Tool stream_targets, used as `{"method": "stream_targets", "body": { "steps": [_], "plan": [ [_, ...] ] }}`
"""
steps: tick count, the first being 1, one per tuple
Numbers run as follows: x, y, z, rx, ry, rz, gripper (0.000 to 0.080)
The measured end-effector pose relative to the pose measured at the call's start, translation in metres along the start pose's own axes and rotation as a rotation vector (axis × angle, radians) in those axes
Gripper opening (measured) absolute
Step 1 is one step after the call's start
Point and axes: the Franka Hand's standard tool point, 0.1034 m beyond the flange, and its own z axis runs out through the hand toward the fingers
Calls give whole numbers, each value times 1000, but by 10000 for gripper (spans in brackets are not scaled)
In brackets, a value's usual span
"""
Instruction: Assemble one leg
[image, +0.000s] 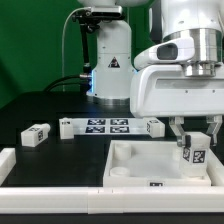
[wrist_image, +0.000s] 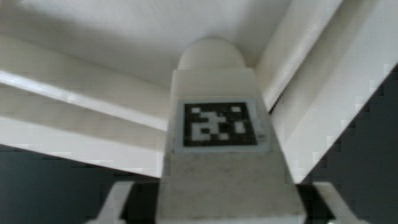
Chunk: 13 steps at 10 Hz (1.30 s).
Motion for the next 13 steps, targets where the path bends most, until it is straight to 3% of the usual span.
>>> {"method": "stream_targets", "body": {
  "steps": [1, 4, 7, 10, 11, 12, 13],
  "plan": [
    [0, 0, 0, 0, 0, 5, 290],
    [-1, -2, -1, 6, 5, 573, 290],
    [3, 3, -2, -12, 26, 931, 292],
    [3, -2, 1, -25, 35, 1283, 311],
    [3, -2, 0, -24, 39, 1351, 311],
    [3, -2, 0, -24, 41, 1340, 407],
    [3, -2, 1, -26, 40, 1297, 407]
  ]
}}
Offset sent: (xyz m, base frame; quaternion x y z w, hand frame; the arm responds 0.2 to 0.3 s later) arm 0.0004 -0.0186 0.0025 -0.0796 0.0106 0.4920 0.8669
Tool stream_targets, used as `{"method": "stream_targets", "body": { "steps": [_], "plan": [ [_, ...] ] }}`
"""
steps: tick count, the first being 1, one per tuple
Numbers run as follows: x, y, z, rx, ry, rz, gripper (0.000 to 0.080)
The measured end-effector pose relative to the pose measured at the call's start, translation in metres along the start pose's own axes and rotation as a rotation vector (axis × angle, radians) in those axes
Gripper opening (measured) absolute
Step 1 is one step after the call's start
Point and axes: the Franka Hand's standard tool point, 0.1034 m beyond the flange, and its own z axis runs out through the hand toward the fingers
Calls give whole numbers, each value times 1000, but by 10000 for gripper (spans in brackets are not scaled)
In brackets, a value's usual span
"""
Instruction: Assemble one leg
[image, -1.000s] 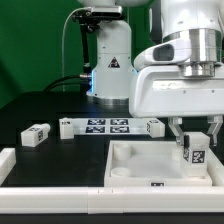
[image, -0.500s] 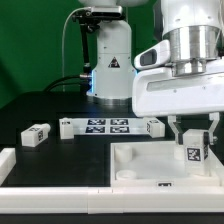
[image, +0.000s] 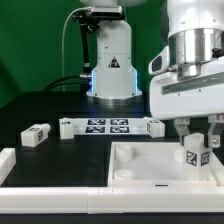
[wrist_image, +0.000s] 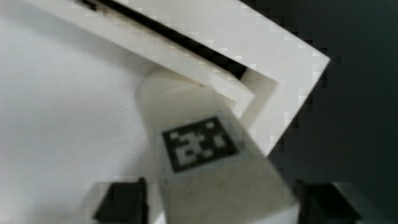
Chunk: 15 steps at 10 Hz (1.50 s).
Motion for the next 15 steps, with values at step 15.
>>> {"method": "stream_targets", "body": {
  "steps": [15],
  "plan": [
    [9, -1, -2, -70, -91, -1684, 649]
  ]
}}
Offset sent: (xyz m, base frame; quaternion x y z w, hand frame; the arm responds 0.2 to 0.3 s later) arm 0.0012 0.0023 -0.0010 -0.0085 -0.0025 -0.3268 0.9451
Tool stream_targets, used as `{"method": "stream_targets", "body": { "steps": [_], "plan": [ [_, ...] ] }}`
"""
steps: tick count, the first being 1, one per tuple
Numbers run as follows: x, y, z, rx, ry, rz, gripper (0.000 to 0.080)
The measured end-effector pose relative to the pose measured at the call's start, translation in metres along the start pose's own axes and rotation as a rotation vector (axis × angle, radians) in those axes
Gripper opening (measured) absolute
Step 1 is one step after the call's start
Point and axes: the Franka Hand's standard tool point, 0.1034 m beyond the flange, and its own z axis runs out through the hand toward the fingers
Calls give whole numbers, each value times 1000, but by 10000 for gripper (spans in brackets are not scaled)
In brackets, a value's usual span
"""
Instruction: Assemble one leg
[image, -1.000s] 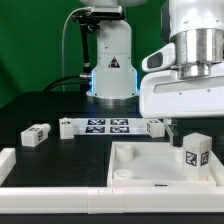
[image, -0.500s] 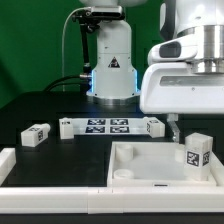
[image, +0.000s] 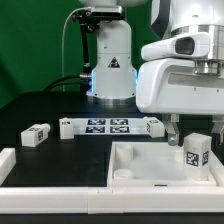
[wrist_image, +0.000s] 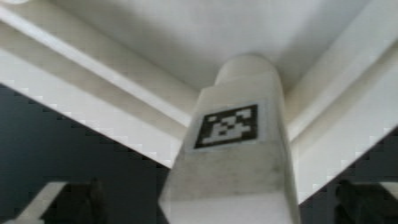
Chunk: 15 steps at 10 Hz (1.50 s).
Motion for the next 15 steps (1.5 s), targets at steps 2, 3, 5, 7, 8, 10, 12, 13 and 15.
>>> {"method": "stream_targets", "body": {
  "steps": [2, 3, 5, 7, 8, 10, 12, 13, 15],
  "plan": [
    [1, -3, 0, -7, 3, -46, 649],
    [1, -2, 0, -7, 2, -44, 626],
    [0, -2, 1, -7, 2, -44, 456],
    [1, -1, 0, -9, 4, -43, 314],
    [1, -1, 0, -9, 4, -43, 314],
    [1, -1, 0, -9, 5, 9, 314],
    [1, 1, 0, -14, 14, 112, 313],
    [2, -1, 0, -12, 19, 297, 313],
    [5, -4, -1, -7, 30, 579, 307]
  ]
}}
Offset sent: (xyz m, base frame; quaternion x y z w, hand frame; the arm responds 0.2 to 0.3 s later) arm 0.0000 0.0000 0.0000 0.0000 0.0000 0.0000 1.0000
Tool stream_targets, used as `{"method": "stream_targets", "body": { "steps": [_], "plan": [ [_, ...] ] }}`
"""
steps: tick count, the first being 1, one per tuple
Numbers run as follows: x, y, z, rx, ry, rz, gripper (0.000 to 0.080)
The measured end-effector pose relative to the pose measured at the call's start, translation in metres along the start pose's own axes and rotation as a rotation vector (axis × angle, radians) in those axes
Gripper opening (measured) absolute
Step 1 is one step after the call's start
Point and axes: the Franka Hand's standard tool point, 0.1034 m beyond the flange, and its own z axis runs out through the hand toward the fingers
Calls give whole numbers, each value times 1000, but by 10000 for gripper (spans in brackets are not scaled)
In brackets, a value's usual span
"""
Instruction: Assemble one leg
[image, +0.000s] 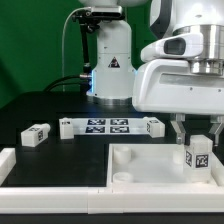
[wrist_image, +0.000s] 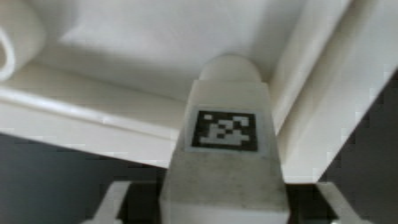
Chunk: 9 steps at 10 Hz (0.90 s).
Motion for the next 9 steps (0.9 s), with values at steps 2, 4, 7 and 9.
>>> {"method": "stream_targets", "body": {
  "steps": [2, 4, 7, 9],
  "plan": [
    [0, -5, 3, 11, 16, 328, 303],
    [0, -3, 3, -5, 29, 542, 303],
    [-4, 11, 3, -43, 18, 708, 310],
    [-7, 23, 3, -79, 14, 823, 310]
  ]
}}
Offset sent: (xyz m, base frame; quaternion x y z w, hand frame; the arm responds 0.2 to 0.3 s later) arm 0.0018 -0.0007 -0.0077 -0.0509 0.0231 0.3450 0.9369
